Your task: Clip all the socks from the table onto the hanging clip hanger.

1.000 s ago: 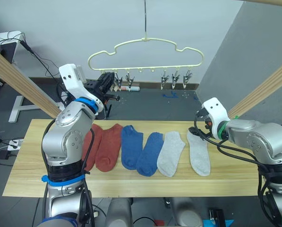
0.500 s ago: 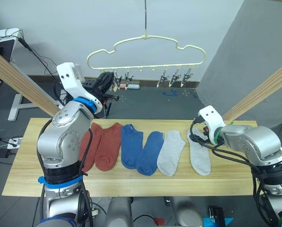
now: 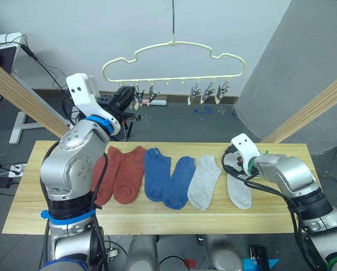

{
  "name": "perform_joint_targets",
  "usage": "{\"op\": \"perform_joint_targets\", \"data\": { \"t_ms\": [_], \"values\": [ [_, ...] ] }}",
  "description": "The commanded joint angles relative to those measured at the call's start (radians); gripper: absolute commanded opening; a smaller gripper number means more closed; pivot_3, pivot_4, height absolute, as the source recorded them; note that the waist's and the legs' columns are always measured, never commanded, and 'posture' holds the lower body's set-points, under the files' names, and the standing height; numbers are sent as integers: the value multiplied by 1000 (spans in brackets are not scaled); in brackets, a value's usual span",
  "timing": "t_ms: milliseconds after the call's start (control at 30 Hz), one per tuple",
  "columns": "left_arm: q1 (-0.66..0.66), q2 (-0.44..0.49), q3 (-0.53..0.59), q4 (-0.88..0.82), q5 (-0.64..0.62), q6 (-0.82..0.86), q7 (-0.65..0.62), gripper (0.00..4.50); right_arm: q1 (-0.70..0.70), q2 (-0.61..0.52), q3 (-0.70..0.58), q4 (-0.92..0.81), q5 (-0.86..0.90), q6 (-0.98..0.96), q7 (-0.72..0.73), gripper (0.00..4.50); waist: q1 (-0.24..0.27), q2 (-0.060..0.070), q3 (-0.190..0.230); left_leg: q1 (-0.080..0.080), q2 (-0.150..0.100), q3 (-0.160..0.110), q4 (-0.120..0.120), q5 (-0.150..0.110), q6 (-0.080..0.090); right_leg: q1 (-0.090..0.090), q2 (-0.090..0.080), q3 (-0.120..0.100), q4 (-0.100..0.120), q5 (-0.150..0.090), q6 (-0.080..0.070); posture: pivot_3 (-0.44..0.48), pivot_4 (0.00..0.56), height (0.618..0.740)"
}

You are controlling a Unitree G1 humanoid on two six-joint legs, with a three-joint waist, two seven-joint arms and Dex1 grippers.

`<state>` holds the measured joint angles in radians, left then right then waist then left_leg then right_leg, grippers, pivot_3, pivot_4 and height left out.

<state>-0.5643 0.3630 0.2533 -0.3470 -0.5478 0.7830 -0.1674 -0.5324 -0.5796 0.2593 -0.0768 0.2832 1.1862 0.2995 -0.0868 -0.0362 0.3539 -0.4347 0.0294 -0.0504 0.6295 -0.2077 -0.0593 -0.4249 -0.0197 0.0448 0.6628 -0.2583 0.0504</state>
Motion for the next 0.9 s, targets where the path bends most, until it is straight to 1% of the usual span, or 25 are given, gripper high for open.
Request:
{"op": "perform_joint_targets", "data": {
  "t_ms": [33,167,900],
  "values": [
    [-16,16,13,-46,-11,-1,0,101,-1,7,8,23,-41,-46,17,4500,0,0,0,0,0,0,0,0,0,0,0,0,0,0,0,-143,380,740],
    [-16,19,12,-49,-11,-1,2,101,6,20,6,48,-64,-54,28,4500,0,0,0,0,0,0,0,0,0,0,0,0,0,0,0,-139,380,740],
    [-19,27,13,-41,-4,-6,1,101,13,53,-19,62,-126,-49,53,4500,0,0,0,0,0,0,0,0,0,0,0,0,1,0,0,-137,380,740]
  ]
}}
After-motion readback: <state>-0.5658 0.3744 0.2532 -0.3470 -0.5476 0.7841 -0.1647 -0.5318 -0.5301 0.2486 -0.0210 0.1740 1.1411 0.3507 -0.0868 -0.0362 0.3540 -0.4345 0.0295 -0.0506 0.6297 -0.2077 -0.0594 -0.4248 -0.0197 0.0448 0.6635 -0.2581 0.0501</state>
